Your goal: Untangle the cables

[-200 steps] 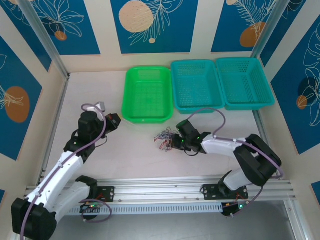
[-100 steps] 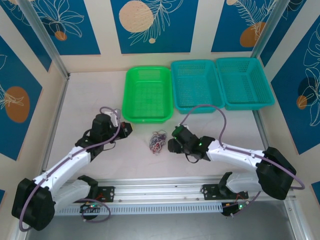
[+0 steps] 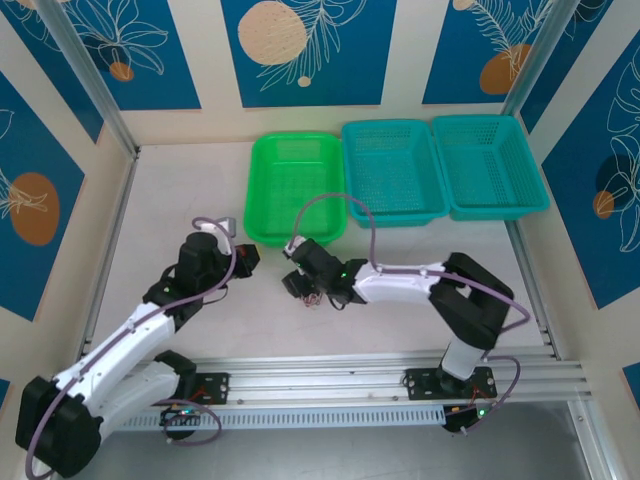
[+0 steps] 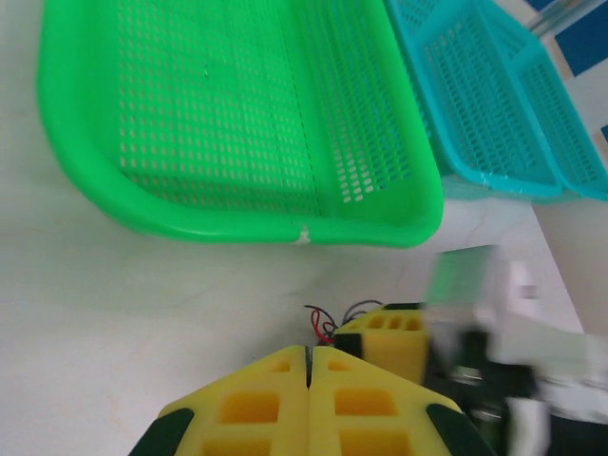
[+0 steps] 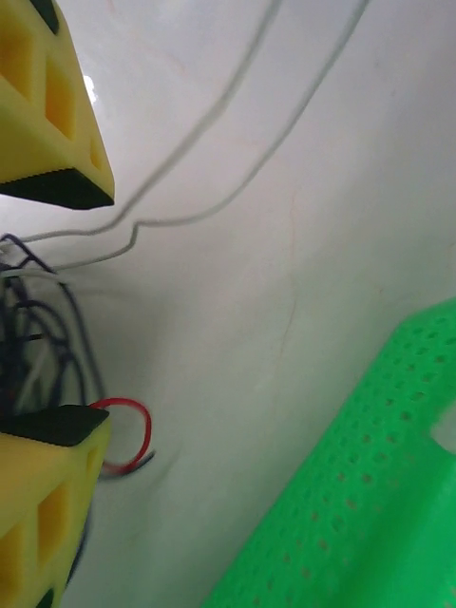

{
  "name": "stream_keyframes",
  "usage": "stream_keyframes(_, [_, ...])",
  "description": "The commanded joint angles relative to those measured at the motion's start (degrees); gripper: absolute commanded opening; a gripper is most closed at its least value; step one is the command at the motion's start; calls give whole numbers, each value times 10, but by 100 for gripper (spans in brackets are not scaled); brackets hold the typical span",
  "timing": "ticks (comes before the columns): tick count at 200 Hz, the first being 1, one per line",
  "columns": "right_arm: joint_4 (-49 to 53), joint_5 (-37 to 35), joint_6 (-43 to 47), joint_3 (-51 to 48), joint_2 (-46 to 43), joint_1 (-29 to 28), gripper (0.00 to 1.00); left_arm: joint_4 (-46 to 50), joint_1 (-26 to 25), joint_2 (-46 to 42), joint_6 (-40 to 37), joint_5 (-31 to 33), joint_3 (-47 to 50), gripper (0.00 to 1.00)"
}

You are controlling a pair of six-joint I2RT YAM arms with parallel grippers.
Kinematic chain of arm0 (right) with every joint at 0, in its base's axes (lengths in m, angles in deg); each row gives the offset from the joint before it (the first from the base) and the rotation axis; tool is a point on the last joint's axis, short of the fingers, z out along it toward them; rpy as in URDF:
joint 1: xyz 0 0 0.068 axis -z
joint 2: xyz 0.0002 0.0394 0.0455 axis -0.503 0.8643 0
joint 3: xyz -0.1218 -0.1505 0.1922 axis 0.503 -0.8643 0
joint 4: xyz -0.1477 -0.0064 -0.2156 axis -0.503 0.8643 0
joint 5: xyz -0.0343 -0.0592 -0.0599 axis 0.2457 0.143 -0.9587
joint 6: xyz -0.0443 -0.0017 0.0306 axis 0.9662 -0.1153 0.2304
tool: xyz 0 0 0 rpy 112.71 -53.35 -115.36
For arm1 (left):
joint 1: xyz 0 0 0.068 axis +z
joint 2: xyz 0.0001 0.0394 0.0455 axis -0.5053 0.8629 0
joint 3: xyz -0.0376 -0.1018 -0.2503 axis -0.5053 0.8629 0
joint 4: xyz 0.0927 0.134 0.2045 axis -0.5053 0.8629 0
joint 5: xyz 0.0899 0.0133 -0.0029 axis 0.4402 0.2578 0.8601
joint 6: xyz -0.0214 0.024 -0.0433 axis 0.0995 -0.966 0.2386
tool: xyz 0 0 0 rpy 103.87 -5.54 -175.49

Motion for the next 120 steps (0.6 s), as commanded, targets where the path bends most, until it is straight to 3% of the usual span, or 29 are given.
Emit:
stream_keyframes(1, [46, -61, -73, 15, 41, -7, 56, 49, -1, -43, -20, 57, -8, 0])
stream_keyframes(32, [111, -143, -162, -32, 31, 10, 45, 118, 9, -118, -43, 141, -8, 0])
stream_keyframes(53, [123, -142, -207, -96, -14, 46, 30, 157, 46, -162, -39, 177, -6, 0])
stream_keyframes(67, [121, -126, -231, -139, -55, 80, 27, 179, 79, -175, -32, 179, -6, 0])
stream_keyframes(90, [111, -90, -249, -188, -107, 130, 26, 182, 112, -160, -29, 144, 0, 0])
stream_keyframes(120, [75, -31, -232, -200, -125, 148, 12, 54, 114, -87, -29, -9, 47, 0])
